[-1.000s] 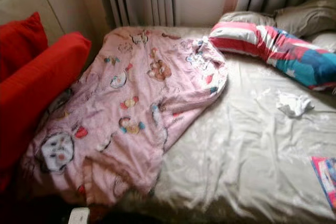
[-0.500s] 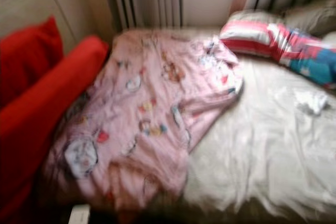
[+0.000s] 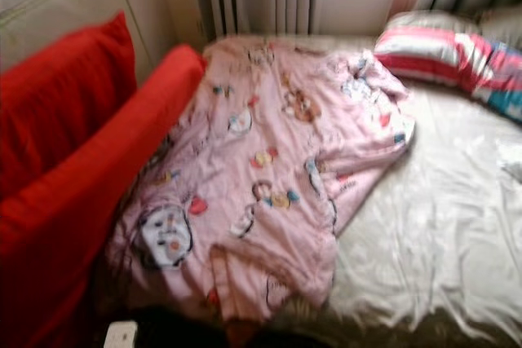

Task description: Clean up the room

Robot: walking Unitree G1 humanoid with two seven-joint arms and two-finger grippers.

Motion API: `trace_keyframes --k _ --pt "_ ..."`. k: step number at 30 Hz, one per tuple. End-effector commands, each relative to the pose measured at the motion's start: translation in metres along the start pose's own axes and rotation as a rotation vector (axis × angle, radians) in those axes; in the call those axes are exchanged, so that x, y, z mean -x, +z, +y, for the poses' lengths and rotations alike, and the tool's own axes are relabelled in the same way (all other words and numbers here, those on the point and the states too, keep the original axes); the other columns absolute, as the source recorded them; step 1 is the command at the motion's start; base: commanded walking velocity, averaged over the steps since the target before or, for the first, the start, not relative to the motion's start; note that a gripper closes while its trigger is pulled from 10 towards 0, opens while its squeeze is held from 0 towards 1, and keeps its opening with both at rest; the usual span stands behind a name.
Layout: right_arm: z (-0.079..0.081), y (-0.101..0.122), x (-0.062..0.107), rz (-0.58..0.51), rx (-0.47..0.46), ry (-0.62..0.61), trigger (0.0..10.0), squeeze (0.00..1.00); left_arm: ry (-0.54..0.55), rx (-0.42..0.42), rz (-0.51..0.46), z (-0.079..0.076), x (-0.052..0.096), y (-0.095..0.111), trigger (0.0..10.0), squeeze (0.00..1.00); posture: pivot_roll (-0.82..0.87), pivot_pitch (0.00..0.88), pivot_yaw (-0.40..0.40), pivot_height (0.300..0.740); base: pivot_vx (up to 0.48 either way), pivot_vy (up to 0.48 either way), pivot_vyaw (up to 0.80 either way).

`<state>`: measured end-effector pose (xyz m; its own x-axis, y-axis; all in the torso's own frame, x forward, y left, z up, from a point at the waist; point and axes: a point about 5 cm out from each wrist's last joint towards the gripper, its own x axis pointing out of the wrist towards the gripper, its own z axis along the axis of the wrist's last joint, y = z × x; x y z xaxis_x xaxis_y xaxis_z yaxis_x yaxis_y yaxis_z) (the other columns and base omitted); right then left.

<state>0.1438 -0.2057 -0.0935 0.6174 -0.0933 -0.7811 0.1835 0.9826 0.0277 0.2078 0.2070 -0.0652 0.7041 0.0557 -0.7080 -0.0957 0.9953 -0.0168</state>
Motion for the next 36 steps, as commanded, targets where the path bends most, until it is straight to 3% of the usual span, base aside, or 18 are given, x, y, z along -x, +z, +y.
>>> trace_keyframes --k 1,7,32,36 --pt "0.014 0.006 -0.004 0.010 0.007 0.020 10.0 0.00 0.018 0.008 0.045 0.006 0.004 -0.013 10.0 0.00 -0.06 0.192 0.053 0.740 0.000 0.000 0.80" --pt "0.026 0.012 -0.008 0.008 0.002 0.027 10.0 0.00 0.016 0.007 0.051 0.005 0.004 -0.014 10.0 0.00 -0.06 0.191 0.053 0.740 0.000 0.000 0.67" --pt "0.019 0.008 -0.006 0.005 -0.044 -0.001 10.0 0.00 -0.006 0.004 0.047 -0.001 0.003 -0.013 10.0 0.00 -0.05 0.189 0.049 0.740 0.000 0.000 0.00" --pt "0.018 0.008 -0.006 0.006 -0.055 -0.002 10.0 0.00 -0.007 0.004 0.043 0.001 0.003 -0.013 10.0 0.00 -0.05 0.189 0.049 0.740 0.000 0.000 -0.75"
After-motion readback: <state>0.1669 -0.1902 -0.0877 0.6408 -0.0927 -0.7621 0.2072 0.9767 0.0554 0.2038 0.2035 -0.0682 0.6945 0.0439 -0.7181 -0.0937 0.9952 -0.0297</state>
